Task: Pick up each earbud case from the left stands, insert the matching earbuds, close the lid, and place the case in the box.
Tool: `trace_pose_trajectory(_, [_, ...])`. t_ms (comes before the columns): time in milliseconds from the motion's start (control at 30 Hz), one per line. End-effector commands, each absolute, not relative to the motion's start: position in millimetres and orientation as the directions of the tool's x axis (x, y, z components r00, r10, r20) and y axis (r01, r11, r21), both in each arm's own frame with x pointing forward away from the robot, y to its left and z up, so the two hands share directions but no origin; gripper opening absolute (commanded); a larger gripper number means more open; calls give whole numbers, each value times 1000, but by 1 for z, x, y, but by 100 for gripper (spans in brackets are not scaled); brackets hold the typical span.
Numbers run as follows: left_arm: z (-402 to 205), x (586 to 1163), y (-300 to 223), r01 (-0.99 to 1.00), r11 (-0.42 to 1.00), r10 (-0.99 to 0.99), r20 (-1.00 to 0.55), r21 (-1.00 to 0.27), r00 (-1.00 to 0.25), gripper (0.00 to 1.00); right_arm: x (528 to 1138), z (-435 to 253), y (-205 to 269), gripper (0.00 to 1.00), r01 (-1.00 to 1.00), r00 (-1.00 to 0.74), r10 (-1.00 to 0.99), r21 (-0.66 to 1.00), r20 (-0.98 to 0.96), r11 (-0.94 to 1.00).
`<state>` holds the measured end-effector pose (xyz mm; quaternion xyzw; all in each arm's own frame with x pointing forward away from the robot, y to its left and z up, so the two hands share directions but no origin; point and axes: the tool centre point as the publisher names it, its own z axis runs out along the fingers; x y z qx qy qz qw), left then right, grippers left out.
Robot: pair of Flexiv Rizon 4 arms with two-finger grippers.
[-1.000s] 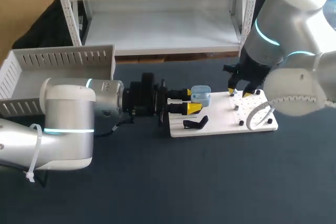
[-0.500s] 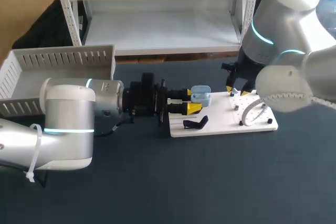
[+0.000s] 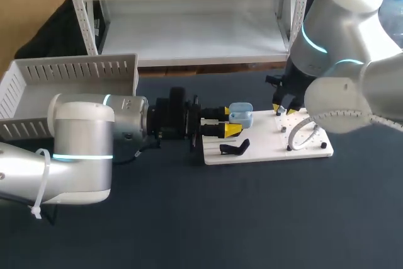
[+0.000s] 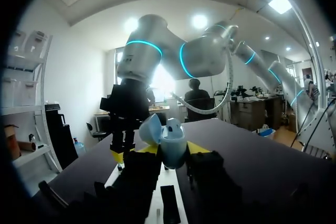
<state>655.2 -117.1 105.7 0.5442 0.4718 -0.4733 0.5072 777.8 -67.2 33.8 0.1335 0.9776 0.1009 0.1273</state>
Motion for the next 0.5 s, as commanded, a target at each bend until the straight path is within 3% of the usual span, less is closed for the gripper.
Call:
trace_pose_trajectory(33, [106,653,-118,994,-33,34,-994,107,108,0,778,34,-66,27,236,-933,287,231,-218,944])
trace_pose_trajectory(500, [106,653,-118,994,-33,34,-994,107,108,0,776,31,-65,24,233,-937,282,231,-207,945])
